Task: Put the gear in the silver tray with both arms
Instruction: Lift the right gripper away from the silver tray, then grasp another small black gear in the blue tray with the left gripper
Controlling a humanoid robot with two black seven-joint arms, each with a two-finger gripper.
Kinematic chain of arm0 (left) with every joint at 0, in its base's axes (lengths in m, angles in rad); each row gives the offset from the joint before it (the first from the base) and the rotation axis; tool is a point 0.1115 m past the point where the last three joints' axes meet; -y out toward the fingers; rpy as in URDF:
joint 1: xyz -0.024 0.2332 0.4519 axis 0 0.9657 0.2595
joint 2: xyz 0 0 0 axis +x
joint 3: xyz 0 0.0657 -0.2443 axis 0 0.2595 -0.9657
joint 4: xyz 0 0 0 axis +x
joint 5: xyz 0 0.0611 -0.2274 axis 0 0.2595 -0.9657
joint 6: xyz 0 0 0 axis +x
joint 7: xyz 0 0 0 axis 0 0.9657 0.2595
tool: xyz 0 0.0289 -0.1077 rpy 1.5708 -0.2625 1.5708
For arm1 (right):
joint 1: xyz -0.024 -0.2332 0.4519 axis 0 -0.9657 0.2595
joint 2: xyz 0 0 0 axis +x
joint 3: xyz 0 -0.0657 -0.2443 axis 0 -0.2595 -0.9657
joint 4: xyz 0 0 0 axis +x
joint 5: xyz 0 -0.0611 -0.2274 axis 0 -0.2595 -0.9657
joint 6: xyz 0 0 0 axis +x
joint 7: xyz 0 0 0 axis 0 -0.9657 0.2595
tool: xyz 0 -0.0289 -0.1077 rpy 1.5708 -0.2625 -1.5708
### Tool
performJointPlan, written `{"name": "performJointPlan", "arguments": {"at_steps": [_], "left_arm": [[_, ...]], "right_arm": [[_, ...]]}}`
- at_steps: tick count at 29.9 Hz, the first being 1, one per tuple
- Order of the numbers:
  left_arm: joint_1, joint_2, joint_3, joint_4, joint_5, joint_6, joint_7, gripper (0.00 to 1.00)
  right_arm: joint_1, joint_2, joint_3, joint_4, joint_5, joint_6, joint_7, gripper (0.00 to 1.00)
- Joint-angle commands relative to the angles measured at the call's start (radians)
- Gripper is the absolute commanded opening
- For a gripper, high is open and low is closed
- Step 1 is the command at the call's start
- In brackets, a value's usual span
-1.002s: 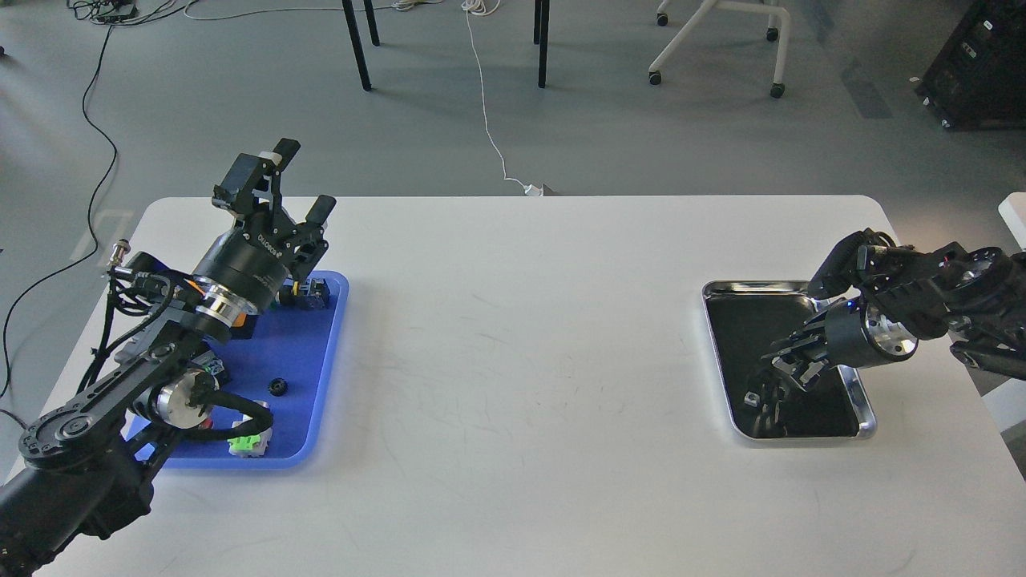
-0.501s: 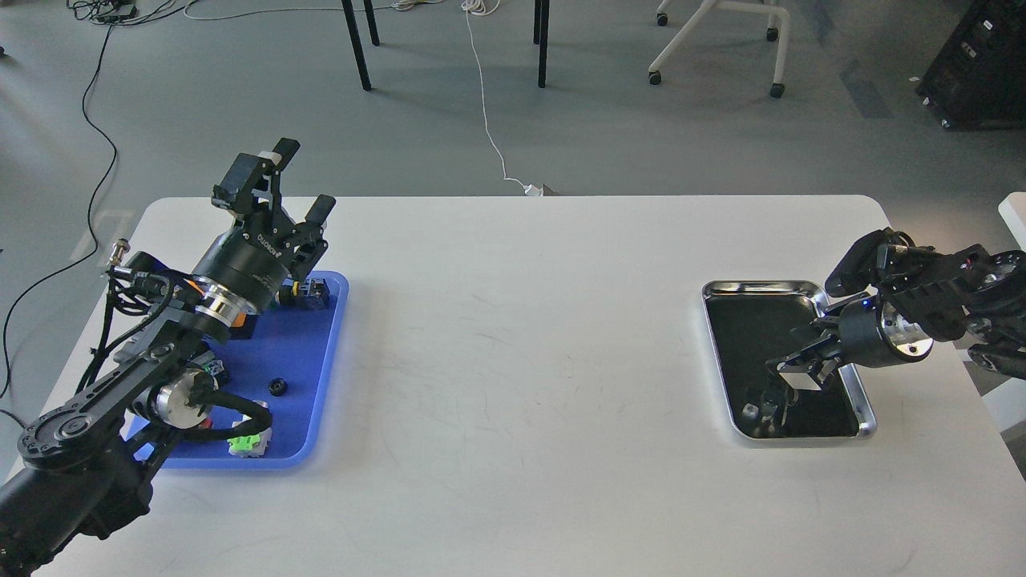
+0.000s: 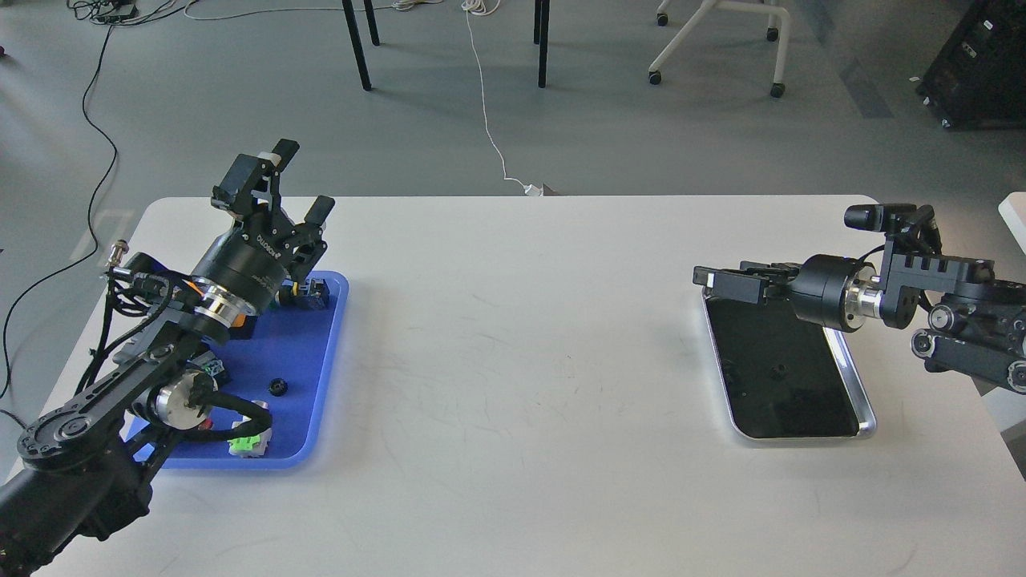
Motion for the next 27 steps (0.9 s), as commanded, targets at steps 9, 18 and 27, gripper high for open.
{"name": "performJointPlan", "arguments": {"at_steps": [9, 18, 27], "left_arm": [[0.008, 0.053, 0.041, -0.058, 0.105, -0.001, 0.000, 0.98], [-0.006, 0.285, 0.193, -0.219, 0.671, -0.093, 0.000, 0.98], [-0.134, 0.470, 0.339, -0.279, 1.517, -0.116, 0.000, 0.98]], "right_arm": [[-0.239, 0.140, 0.427, 0.009, 0.679, 0.011, 0.000, 0.97], [-0.279, 0.151, 0.470, 0.007, 0.867, 0.062, 0.000, 0.97], [-0.296, 0.161, 0.468, 0.009, 0.866, 0.067, 0.000, 0.97]]}}
